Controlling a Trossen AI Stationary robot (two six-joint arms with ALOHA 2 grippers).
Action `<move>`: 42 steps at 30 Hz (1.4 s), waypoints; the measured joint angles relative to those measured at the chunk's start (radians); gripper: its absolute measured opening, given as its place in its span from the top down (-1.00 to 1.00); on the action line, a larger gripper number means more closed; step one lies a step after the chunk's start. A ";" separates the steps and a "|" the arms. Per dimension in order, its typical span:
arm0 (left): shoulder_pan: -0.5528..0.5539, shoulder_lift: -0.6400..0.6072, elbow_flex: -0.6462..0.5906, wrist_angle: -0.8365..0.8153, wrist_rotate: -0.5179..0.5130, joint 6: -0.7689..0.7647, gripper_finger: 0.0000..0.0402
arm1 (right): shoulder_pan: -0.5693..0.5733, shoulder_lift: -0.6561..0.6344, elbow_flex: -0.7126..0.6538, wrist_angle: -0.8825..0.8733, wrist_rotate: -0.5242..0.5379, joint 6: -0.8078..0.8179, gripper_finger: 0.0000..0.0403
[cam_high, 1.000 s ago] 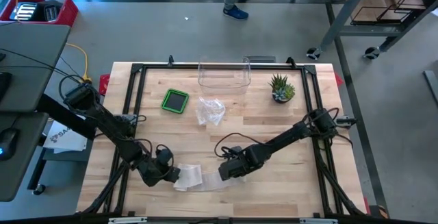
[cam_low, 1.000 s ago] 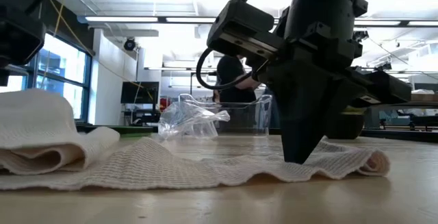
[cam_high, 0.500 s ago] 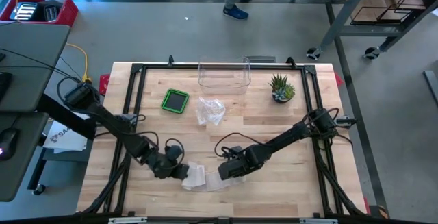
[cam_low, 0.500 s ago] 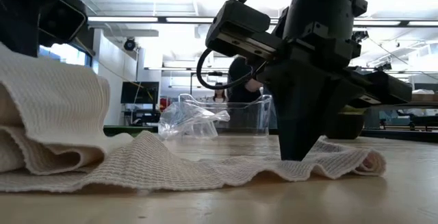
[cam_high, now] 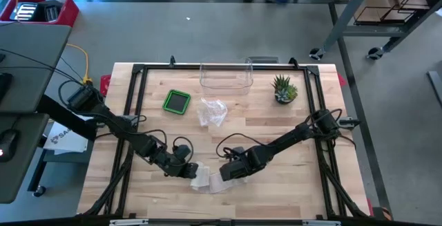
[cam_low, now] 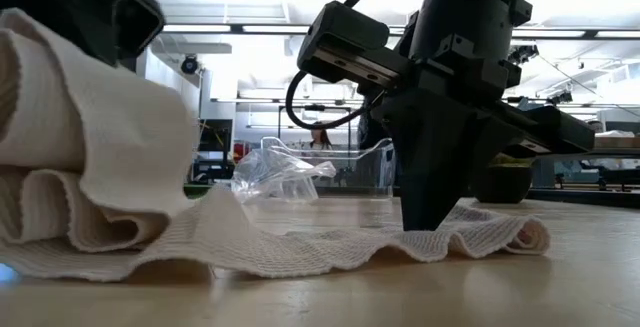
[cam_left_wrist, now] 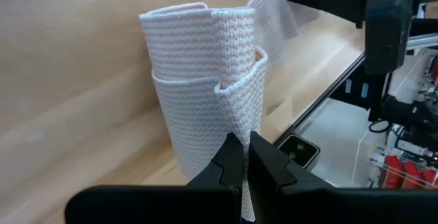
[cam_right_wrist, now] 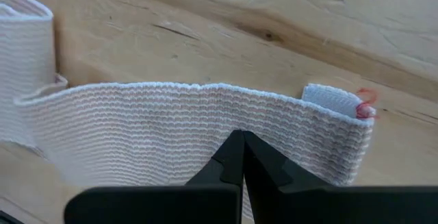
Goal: Roll bandage
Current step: Roll the bandage
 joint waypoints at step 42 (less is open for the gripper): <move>0.011 0.013 0.221 -0.319 -0.123 0.318 0.36 | 0.036 -0.002 0.000 -0.007 -0.027 0.082 1.00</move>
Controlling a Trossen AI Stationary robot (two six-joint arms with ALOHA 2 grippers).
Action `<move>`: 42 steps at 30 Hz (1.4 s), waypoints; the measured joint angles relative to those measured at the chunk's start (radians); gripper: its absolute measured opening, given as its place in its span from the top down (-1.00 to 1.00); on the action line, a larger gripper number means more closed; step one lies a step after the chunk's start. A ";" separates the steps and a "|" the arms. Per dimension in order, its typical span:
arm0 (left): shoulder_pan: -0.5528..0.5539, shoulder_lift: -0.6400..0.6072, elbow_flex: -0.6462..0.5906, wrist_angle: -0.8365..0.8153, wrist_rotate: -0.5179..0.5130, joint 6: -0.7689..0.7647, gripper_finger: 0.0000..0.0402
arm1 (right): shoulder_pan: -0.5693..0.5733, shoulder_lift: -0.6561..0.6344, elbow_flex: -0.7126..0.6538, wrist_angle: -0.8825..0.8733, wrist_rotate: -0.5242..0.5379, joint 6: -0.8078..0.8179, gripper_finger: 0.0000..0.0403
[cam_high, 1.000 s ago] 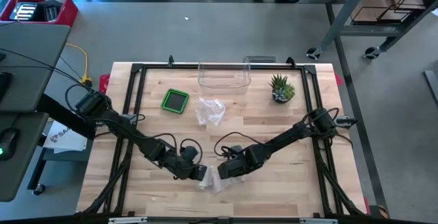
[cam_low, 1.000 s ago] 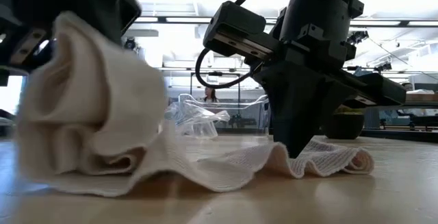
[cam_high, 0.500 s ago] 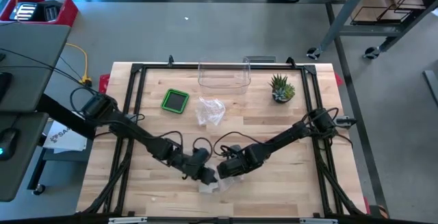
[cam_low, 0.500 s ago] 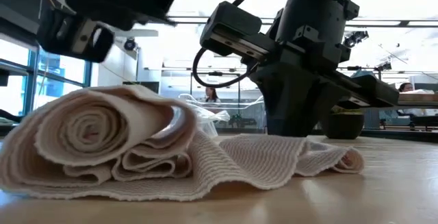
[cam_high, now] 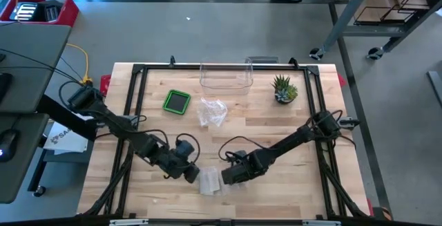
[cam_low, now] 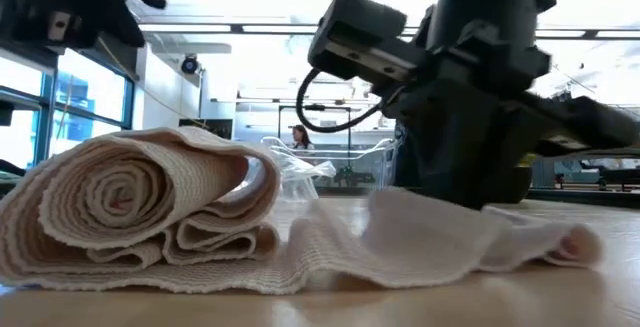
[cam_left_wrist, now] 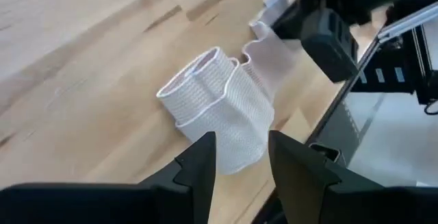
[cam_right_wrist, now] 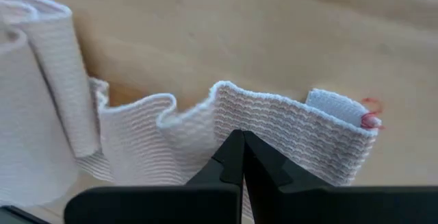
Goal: Roll bandage
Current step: Roll the bandage
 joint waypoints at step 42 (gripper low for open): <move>0.065 0.375 -0.001 0.421 0.254 0.361 1.00 | 0.012 -0.002 0.002 -0.051 0.011 0.061 1.00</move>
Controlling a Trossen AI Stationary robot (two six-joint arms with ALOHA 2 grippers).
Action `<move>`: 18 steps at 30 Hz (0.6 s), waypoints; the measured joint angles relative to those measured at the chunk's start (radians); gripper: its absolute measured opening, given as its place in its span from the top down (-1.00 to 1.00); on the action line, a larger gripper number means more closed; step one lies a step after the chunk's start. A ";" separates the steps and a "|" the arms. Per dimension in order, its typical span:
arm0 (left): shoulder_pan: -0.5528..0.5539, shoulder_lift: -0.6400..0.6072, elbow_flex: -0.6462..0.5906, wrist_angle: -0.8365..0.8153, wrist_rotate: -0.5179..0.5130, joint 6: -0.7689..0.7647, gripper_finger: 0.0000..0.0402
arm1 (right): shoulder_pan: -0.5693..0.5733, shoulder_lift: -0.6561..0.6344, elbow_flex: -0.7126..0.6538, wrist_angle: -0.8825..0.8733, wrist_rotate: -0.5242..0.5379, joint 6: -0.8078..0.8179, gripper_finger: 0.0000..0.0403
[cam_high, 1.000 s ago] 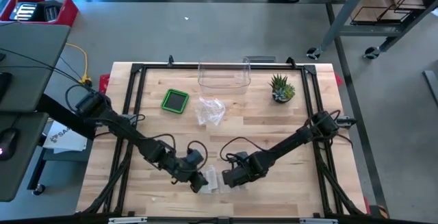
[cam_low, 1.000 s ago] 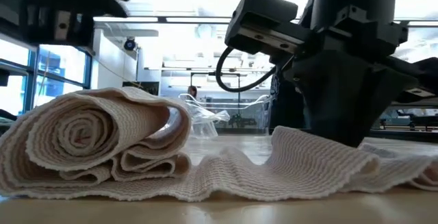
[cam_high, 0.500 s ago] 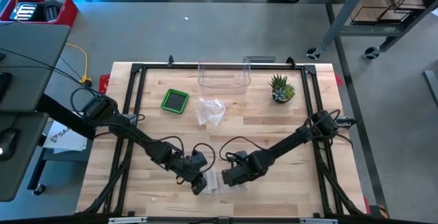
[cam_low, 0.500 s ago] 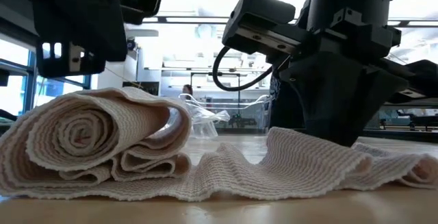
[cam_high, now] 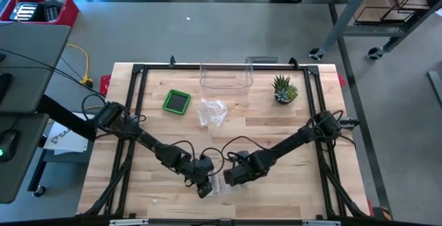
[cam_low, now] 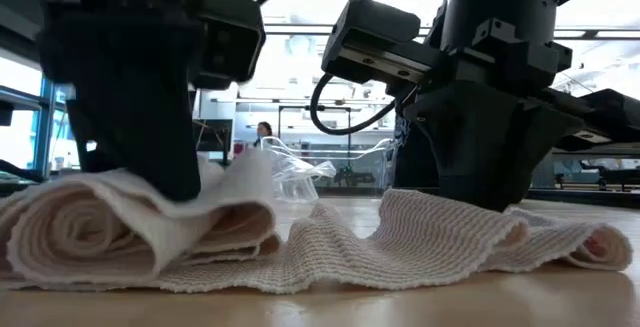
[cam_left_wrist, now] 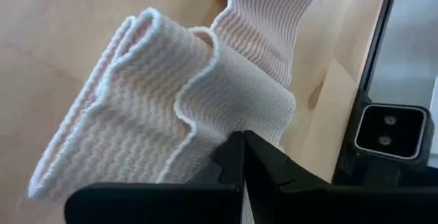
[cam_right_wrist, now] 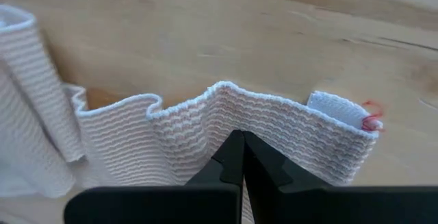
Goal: Roll bandage
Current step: Roll the bandage
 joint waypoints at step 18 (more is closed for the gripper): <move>0.005 0.033 0.006 -0.150 0.101 0.062 1.00 | 0.081 -0.004 0.002 -0.154 -0.050 0.164 1.00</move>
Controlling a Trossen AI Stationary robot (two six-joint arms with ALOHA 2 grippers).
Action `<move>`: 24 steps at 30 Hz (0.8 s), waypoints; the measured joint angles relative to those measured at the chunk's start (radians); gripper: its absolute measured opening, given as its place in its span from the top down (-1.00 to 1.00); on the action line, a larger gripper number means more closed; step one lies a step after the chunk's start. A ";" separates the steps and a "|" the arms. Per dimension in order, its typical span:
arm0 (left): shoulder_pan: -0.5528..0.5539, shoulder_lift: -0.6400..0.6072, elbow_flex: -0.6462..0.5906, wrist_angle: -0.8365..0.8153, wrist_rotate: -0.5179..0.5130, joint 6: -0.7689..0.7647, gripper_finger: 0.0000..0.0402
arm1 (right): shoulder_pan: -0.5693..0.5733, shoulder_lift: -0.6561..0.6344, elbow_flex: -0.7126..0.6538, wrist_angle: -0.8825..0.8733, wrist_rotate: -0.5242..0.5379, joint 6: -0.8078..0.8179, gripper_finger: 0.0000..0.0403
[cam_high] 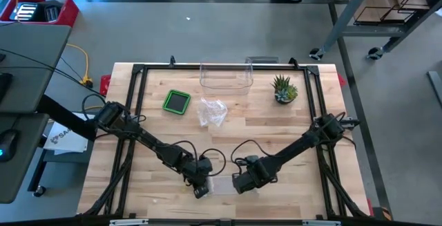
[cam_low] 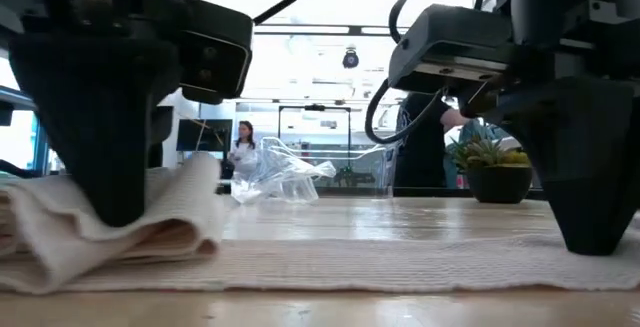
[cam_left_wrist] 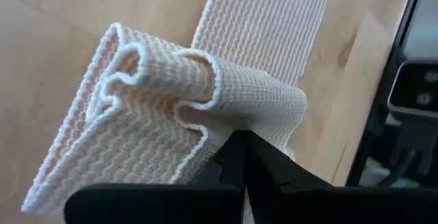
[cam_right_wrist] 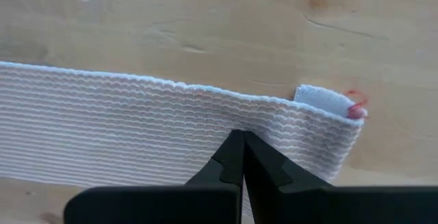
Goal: Roll bandage
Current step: Roll the bandage
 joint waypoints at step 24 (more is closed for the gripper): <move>-0.006 -0.135 -0.016 -0.238 -0.092 0.079 1.00 | -0.038 -0.019 -0.006 0.046 -0.017 -0.186 1.00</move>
